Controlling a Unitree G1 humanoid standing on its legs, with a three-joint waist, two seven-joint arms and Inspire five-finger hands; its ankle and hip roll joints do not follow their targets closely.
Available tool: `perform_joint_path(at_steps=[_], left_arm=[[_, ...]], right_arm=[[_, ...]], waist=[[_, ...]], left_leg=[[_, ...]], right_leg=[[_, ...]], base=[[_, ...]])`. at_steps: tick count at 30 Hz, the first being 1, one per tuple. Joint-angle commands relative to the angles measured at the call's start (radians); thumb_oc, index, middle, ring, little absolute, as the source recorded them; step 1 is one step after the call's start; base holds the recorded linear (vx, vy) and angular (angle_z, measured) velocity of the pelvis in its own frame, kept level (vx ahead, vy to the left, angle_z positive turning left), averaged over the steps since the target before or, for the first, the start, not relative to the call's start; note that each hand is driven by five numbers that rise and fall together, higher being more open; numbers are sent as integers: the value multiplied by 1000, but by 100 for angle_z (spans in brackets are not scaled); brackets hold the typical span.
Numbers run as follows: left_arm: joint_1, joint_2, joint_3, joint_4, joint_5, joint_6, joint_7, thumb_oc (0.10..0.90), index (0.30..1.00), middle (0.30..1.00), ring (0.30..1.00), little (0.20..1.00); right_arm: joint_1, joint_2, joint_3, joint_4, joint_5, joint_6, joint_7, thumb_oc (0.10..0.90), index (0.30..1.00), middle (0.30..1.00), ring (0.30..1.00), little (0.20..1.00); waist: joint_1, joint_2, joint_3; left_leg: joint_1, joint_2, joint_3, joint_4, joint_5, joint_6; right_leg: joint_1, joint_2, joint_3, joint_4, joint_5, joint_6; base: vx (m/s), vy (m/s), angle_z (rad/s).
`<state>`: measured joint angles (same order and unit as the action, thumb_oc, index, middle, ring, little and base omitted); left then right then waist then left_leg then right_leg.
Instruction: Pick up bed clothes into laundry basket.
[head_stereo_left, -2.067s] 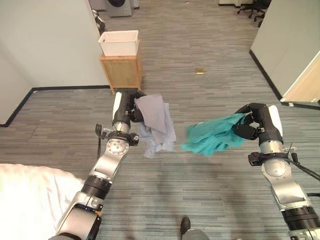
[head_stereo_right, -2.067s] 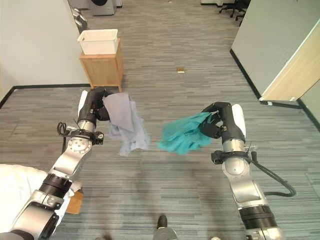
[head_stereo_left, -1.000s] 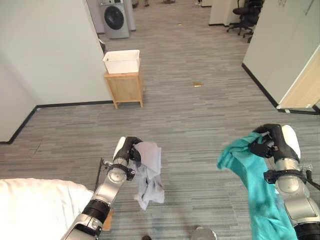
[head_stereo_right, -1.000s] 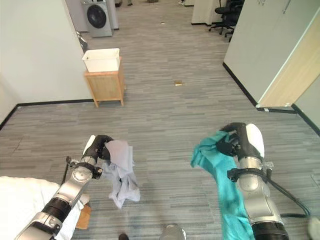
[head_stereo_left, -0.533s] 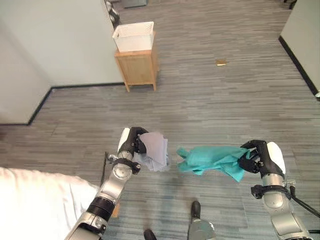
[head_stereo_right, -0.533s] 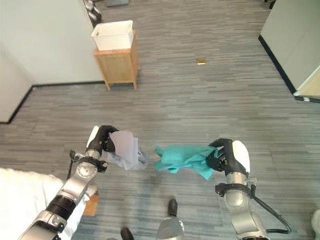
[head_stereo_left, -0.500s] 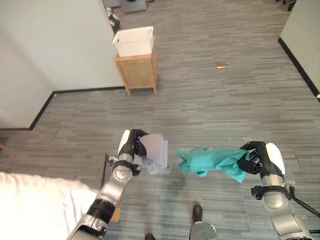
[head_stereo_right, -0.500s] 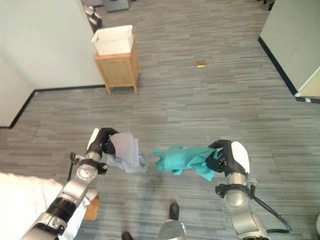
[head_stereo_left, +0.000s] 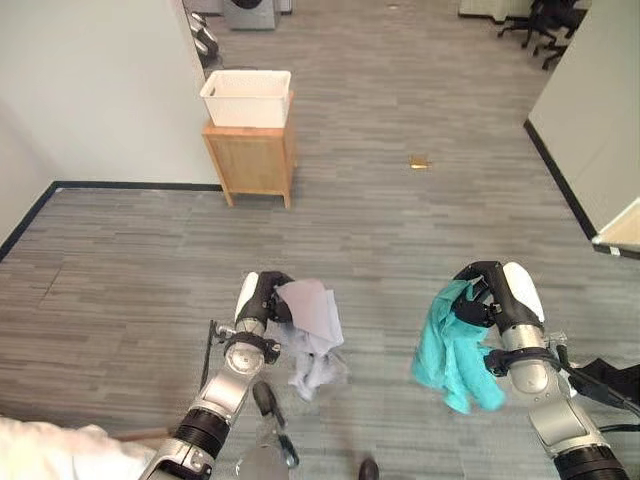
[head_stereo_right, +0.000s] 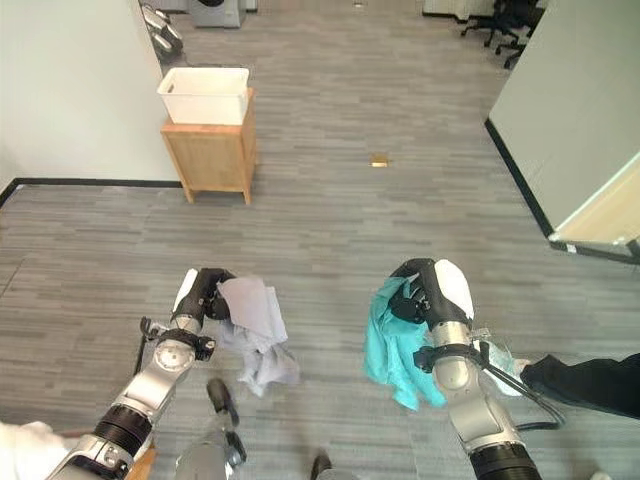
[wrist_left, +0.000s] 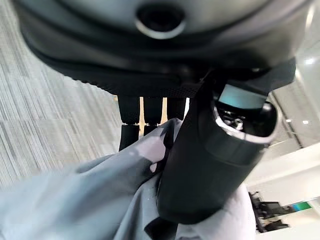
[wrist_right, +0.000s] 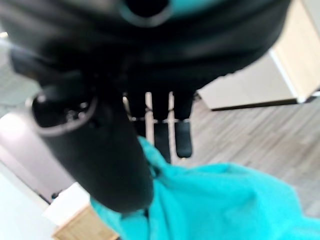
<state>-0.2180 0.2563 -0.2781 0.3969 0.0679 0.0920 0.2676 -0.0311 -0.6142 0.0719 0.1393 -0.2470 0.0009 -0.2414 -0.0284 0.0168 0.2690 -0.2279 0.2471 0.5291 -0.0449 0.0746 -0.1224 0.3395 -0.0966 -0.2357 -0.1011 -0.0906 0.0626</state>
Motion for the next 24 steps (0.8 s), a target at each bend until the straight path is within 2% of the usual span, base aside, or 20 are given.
perform_joint_path(at_steps=[1,2,3,4,5,6,7,8,9,11,12,13,15,16,17,20,21,22,23,24], left_arm=[[-32,70,90,-182,58,-83,50,400,300,300,300,300],[-28,81,92,-179,53,-80,50,400,300,300,300,300],[-21,86,93,-171,44,-80,63,400,300,300,300,300],[-14,89,91,-157,40,-75,69,400,300,300,300,300],[-12,97,93,-155,38,-76,74,400,300,300,300,300],[-24,103,93,-152,43,-74,72,400,300,300,300,300],[-34,109,95,-154,43,-75,73,400,300,300,300,300],[-49,110,94,-158,46,-78,75,400,300,300,300,300],[-65,110,92,-159,49,-80,72,400,300,300,300,300],[-106,105,79,-160,58,-80,68,400,300,300,300,300],[-116,101,77,-161,61,-83,65,400,300,300,300,300],[-126,95,71,-161,65,-85,63,400,300,300,300,300],[-139,87,70,-161,76,-88,57,400,300,300,300,300],[-139,87,70,-161,76,-88,57,400,300,300,300,300],[-152,73,77,-155,83,-92,54,400,300,300,300,300],[-166,60,87,-139,95,-95,51,400,300,300,300,300],[-163,59,93,-137,93,-99,49,400,300,300,300,300],[-162,60,96,-137,94,-102,45,400,300,300,300,300],[-156,52,89,-145,98,-107,38,400,300,300,300,300],[-150,42,78,-145,95,-108,37,400,300,300,300,300]], right_arm=[[-115,-57,-37,-156,-7,-94,-13,400,300,300,300,300],[-107,-48,-40,-154,-17,-95,-16,400,300,300,300,300],[-104,-43,-34,-151,-26,-92,-16,400,300,300,300,300],[-112,-42,-26,-142,-32,-85,-16,400,300,300,300,300],[-115,-40,-28,-139,-36,-82,-12,400,300,300,300,300],[-125,-36,-21,-140,-37,-80,-13,400,300,300,300,300],[-134,-37,-22,-141,-37,-80,-13,400,300,300,300,300],[-143,-42,-22,-147,-42,-81,-15,400,300,300,300,300],[-143,-43,-31,-152,-40,-81,-15,400,300,300,300,300],[-133,-52,-58,-176,-32,-85,-18,400,300,300,300,300],[-126,-54,-71,-182,-30,-84,-20,400,300,300,300,300],[-122,-53,-81,-183,-28,-85,-25,400,300,300,300,300],[-112,-49,-97,-180,-27,-85,-40,400,300,300,300,300],[-112,-49,-97,-180,-27,-85,-40,400,300,300,300,300],[-101,-45,-114,-185,-32,-83,-51,400,300,300,300,300],[-82,-29,-125,-195,-56,-73,-52,400,300,300,300,300],[-70,-28,-133,-200,-67,-70,-51,400,300,300,300,300],[-62,-30,-137,-197,-80,-65,-51,400,300,300,300,300],[-37,-34,-152,-207,-96,-60,-51,400,300,300,300,300],[-23,-38,-155,-207,-104,-60,-50,400,300,300,300,300]], waist=[[83,6,-115],[98,-12,-132],[105,-28,-143],[106,-42,-142],[96,-46,-134],[88,-51,-130],[75,-44,-118],[59,-37,-105],[45,-28,-95],[-2,-3,-66],[-18,-2,-62],[-39,0,-56],[-73,-10,-55],[-73,-9,-55],[-103,-11,-52],[-126,-6,-51],[-131,5,-52],[-134,6,-61],[-145,3,-71],[-155,2,-85]], left_leg=[[3,-15,-49,-42,95,24],[14,-27,-51,-39,114,36],[34,-50,-51,-33,104,57],[49,-73,-44,-22,100,74],[72,-92,-51,-13,81,90],[112,-120,-47,-25,48,107],[155,-137,-54,-33,10,121],[190,-152,-59,-37,-32,132],[220,-152,-66,-42,-58,130],[272,-149,-100,-42,-97,127],[292,-154,-106,-42,-119,122],[313,-161,-121,-42,-136,118],[369,-187,-144,-42,-189,112],[367,-186,-144,-42,-187,112],[441,-210,-169,-42,-251,109],[523,-225,-184,-42,-313,99],[554,-217,-188,-42,-337,92],[592,-221,-201,-42,-368,91],[622,-226,-219,-42,-389,90],[643,-225,-233,-26,-384,79]], right_leg=[[115,-12,12,14,-180,53],[118,-34,8,64,-147,75],[112,-70,9,129,-109,102],[104,-112,0,215,4,145],[62,-161,2,330,102,168],[6,-200,9,417,168,175],[-59,-228,4,487,199,166],[-123,-258,-8,515,181,156],[-168,-258,-26,501,136,138],[-284,-201,-62,466,14,101],[-309,-181,-72,408,-10,98],[-328,-147,-83,320,-1,92],[-387,-94,-59,159,37,100],[-385,-92,-60,149,45,99],[-472,-68,-33,15,121,122],[-623,-83,-39,14,133,148],[-639,-87,-67,14,129,156],[-652,-91,-67,14,126,158],[-619,-84,-73,14,131,151],[-592,-77,-50,14,152,135]], base=[[885,131,-73],[834,120,-65],[806,111,-66],[685,154,-49],[659,195,-53],[566,250,-20],[562,252,4],[501,179,23],[448,106,51],[469,-10,97],[514,-99,121],[490,-111,107],[465,-102,93],[651,-121,84],[578,-115,106],[621,-152,82],[664,-214,29],[651,-241,27],[664,-277,26],[591,-276,23]])
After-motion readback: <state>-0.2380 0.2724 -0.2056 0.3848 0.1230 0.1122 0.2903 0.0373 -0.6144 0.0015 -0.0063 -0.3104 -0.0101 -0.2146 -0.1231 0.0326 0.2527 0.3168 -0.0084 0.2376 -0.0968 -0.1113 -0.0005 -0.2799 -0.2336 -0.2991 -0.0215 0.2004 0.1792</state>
